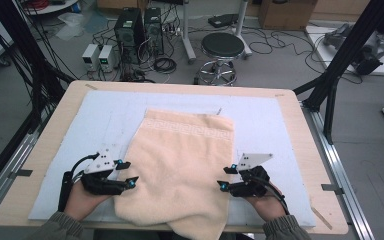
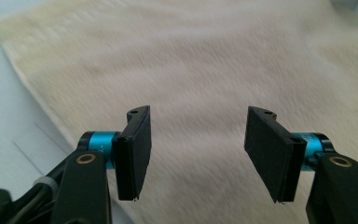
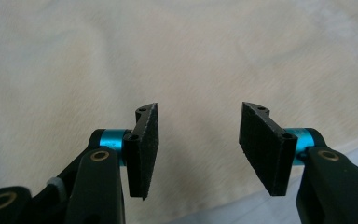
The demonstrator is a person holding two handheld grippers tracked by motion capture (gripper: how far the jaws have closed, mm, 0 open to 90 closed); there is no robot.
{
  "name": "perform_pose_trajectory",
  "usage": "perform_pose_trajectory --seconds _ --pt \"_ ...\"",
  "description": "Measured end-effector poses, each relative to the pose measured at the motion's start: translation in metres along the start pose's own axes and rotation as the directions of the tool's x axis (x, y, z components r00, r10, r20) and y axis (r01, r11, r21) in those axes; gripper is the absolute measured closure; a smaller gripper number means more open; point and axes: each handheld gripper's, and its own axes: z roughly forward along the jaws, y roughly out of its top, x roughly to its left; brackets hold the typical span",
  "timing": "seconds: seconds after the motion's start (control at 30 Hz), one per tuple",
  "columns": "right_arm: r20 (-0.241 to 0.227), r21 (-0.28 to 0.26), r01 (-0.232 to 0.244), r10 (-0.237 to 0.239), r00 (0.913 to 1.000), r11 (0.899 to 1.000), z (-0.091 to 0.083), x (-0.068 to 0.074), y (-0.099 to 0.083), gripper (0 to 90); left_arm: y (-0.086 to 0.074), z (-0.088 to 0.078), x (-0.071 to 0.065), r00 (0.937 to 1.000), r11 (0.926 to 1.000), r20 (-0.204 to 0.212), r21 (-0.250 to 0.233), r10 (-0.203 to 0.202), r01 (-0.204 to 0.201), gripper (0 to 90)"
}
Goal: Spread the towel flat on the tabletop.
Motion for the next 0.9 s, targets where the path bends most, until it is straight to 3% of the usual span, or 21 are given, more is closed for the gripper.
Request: perform_pose_trajectory --seconds 0.07,0.17,0.2,0.33,0.43,0.53,0.63,0.73,0.83,0.9 --pt "-0.022 0.023 0.003 -0.002 0.9997 1.000 0.004 0.006 -0.010 47.7 -0.005 0.002 -0.003 0.9993 0.9985 0.032 0.050 0.020 -0.022 43.4" --pt "-0.026 0.087 0.044 -0.042 0.9988 0.995 0.013 0.014 -0.018 53.3 -0.012 0.010 -0.007 0.9967 0.9936 0.066 0.099 0.046 -0.053 55.5" --pt "-0.022 0.095 0.060 -0.058 0.9981 0.994 0.016 0.017 -0.019 56.2 -0.012 0.012 -0.007 0.9965 0.9939 0.077 0.102 0.034 -0.042 60.8" --pt "-0.038 0.101 0.092 -0.088 0.9954 0.991 0.018 0.016 -0.014 82.3 -0.006 0.012 -0.007 0.9973 0.9939 0.066 0.104 0.030 -0.037 79.5" --pt "-0.023 0.120 0.123 -0.121 0.9924 0.985 0.015 0.015 -0.008 85.0 -0.002 0.008 -0.002 0.9972 0.9976 0.073 0.068 -0.014 0.009 84.5" --pt "0.002 0.087 0.127 -0.128 0.9918 0.988 0.009 0.007 0.004 85.2 0.009 0.001 0.006 0.9989 0.9995 0.038 0.020 -0.027 0.026 85.2" --pt "0.045 0.038 0.113 -0.114 0.9924 0.993 0.000 -0.005 0.020 85.1 0.029 0.001 0.020 0.9996 0.9990 0.000 -0.033 -0.028 0.028 85.1" --pt "0.100 0.004 0.098 -0.098 0.9902 0.995 -0.005 -0.021 0.038 85.2 0.052 0.005 0.041 0.9953 0.9939 -0.063 -0.086 -0.074 0.069 85.2" --pt "0.149 0.012 0.077 -0.078 0.9858 0.997 -0.001 -0.040 0.053 85.2 0.070 0.018 0.061 0.9818 0.9924 -0.165 -0.093 -0.095 0.080 85.2" --pt "0.167 0.032 0.056 -0.060 0.9841 0.998 0.008 -0.054 0.058 85.1 0.074 0.033 0.078 0.9680 0.9868 -0.205 -0.101 -0.145 0.126 85.2"
